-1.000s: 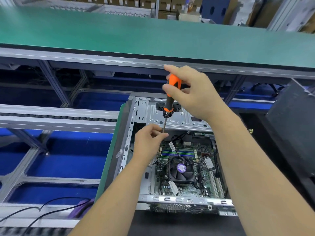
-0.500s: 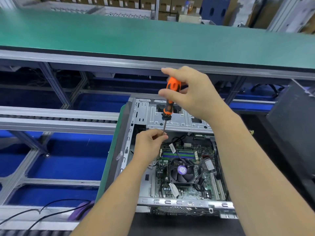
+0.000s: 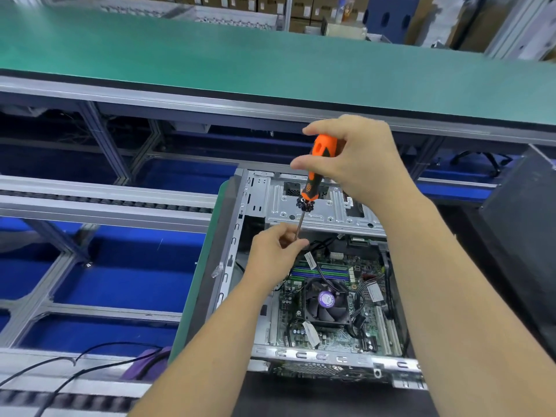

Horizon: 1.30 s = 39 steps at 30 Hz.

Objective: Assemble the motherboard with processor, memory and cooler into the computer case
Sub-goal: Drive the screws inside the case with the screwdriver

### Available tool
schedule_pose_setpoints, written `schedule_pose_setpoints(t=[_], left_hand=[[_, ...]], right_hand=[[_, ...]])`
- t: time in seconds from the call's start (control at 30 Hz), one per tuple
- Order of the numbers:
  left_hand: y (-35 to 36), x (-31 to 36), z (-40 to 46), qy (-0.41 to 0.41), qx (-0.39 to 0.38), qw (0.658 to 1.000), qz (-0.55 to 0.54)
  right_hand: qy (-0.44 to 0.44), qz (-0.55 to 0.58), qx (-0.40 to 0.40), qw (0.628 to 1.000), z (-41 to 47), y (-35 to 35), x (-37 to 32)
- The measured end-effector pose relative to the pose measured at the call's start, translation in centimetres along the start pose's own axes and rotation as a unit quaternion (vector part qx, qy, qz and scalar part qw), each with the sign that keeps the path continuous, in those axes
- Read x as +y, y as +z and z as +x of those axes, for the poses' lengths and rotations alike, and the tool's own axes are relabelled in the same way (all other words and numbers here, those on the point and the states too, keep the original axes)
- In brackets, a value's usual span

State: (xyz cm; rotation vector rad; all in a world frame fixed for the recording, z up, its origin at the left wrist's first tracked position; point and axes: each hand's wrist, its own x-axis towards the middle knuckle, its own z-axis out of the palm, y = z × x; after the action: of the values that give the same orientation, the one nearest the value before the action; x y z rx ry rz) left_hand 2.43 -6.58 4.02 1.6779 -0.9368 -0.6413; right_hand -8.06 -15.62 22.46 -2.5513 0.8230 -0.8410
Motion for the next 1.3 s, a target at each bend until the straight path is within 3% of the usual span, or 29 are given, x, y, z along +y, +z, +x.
schedule_pose_setpoints(t=[0.1,0.2,0.33,0.43,0.63,0.8,1.2,1.3], left_hand=[[-0.1,-0.1,0.4,-0.014,0.037,0.999,-0.002],[-0.3,-0.2,0.5,-0.005,0.021,1.000,0.009],[-0.1,-0.2,0.3,-0.007,0.004,1.000,-0.002],[-0.1,-0.3,0.3,0.000,0.004,1.000,0.009],[0.0,0.1,-0.2,0.002,0.012,1.000,0.001],[-0.3,0.0,-0.2,0.008,0.022,1.000,0.011],[-0.4,-0.2,-0.4,0.021,0.023,0.999,0.040],[-0.5,1.0,-1.0,0.046,0.009,0.999,-0.020]], right_hand=[[0.009,0.056,-0.043,0.997,-0.1,0.1,-0.1],[0.002,0.152,-0.054,0.987,-0.6,0.1,-0.1],[0.018,0.087,-0.008,0.996,-0.5,0.1,0.2],[0.027,0.187,-0.066,0.980,-0.8,0.0,0.3],[0.020,0.138,0.009,0.990,-0.7,0.2,0.7],[0.008,0.219,-0.036,0.975,-1.2,0.4,0.6],[-0.009,0.253,0.006,0.967,-1.5,1.1,0.4],[0.001,0.277,0.009,0.961,-1.8,1.2,0.7]])
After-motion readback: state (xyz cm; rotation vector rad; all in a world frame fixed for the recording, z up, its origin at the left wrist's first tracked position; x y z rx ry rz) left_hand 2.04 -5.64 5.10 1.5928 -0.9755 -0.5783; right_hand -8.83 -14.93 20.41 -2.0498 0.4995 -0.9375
